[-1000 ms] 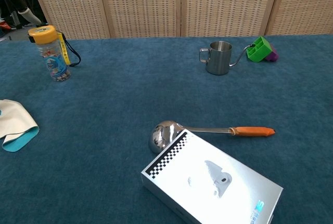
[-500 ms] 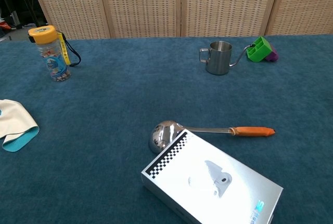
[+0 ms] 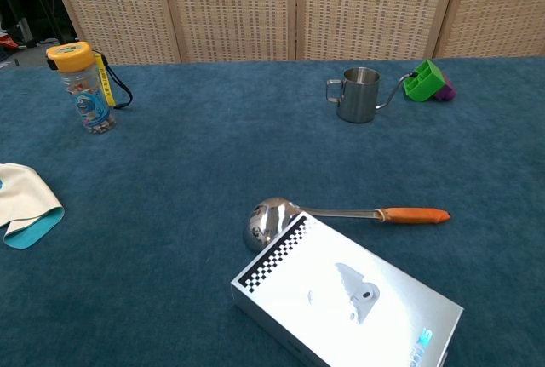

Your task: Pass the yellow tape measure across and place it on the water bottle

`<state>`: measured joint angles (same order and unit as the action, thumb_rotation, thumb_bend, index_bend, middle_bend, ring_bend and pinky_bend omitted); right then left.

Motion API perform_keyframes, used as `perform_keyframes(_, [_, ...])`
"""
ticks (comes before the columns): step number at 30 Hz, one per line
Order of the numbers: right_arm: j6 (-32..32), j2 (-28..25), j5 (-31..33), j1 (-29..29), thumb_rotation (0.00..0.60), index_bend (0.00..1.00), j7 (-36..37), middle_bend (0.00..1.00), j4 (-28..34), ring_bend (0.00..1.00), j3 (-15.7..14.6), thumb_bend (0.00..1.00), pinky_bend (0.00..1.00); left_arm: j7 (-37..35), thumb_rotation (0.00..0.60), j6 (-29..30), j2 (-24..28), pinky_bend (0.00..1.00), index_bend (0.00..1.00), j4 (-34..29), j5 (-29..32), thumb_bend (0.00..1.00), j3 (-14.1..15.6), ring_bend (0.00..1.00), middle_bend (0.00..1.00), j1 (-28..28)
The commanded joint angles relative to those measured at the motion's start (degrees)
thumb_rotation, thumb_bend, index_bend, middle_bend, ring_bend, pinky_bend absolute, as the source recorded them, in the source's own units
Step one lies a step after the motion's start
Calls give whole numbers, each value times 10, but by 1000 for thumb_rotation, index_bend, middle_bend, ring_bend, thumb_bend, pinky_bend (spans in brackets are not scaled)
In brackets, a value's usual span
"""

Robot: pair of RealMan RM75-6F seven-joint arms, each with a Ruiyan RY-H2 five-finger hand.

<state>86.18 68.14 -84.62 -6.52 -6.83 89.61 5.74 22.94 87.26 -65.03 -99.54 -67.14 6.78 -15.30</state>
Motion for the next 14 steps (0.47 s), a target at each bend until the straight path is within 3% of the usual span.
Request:
perform_keyframes(1, [-13,0,23,-2,600,0,-45,0,13,0,3,28,0,-19,600,15,-10,0,0,-1,-7,0,-6,0,0,22])
perform_keyframes(14, [-22,7,15,-7,600,0,-54,0,19,0,-3,28,0,-14,600,12,-7,0,0,-4,-34,0,-18,0,0,39])
